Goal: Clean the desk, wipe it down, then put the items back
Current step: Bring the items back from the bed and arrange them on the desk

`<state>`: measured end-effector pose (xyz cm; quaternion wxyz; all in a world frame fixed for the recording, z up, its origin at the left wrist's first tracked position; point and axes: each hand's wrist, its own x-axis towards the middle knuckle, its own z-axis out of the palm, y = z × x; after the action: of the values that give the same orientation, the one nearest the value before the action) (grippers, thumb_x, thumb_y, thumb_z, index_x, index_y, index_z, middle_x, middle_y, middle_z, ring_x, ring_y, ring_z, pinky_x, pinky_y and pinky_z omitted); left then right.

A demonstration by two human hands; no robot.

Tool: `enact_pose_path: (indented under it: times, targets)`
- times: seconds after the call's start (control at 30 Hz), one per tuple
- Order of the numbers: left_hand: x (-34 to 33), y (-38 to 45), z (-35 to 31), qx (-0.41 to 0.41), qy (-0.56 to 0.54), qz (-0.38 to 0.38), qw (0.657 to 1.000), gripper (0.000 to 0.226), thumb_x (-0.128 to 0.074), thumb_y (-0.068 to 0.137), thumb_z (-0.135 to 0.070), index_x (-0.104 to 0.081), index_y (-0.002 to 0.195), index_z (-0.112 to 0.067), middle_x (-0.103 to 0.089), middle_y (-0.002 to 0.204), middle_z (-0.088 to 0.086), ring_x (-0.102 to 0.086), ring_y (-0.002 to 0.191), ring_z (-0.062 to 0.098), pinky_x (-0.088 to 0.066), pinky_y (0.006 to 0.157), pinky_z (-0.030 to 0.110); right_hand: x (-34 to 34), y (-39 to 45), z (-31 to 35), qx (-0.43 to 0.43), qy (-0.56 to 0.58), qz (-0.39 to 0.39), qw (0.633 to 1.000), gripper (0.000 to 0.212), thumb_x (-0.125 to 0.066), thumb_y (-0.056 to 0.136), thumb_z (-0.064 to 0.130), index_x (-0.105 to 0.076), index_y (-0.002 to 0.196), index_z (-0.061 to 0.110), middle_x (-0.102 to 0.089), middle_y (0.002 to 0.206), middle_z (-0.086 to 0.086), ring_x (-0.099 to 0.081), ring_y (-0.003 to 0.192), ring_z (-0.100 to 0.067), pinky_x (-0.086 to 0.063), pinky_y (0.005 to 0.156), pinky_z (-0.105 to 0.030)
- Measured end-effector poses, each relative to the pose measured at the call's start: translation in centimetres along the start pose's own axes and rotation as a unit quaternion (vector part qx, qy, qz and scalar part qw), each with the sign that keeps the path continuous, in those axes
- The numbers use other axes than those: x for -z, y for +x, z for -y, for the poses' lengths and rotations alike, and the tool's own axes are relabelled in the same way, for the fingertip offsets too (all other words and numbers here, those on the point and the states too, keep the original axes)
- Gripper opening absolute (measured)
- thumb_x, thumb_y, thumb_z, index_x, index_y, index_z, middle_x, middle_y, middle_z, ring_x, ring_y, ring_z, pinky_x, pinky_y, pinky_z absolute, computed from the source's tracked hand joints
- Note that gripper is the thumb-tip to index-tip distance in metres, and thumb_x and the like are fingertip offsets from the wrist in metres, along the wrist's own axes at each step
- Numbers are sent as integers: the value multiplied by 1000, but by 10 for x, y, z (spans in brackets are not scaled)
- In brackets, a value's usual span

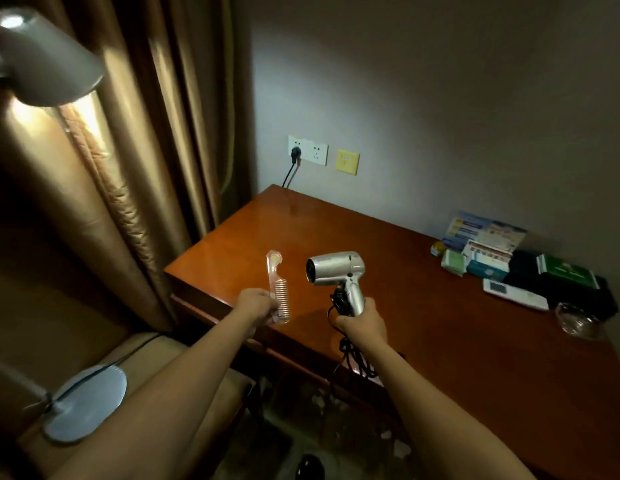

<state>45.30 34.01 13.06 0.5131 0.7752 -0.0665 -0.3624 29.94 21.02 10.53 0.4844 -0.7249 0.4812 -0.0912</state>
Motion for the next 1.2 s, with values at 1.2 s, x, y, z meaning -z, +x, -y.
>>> enact_pose_path:
  times: [1.2]
  targets:
    - [-14,445,-145,186,-295,-81,934,9,-56,87,4,-51,82,-2,-61,86,17,-62,75,26,-53,67,33,-88,488,182,2,-178,96,979,57,-66,81,20,-40,131,20,-59,97,-1,-61,68,-11,-46,49,-20]
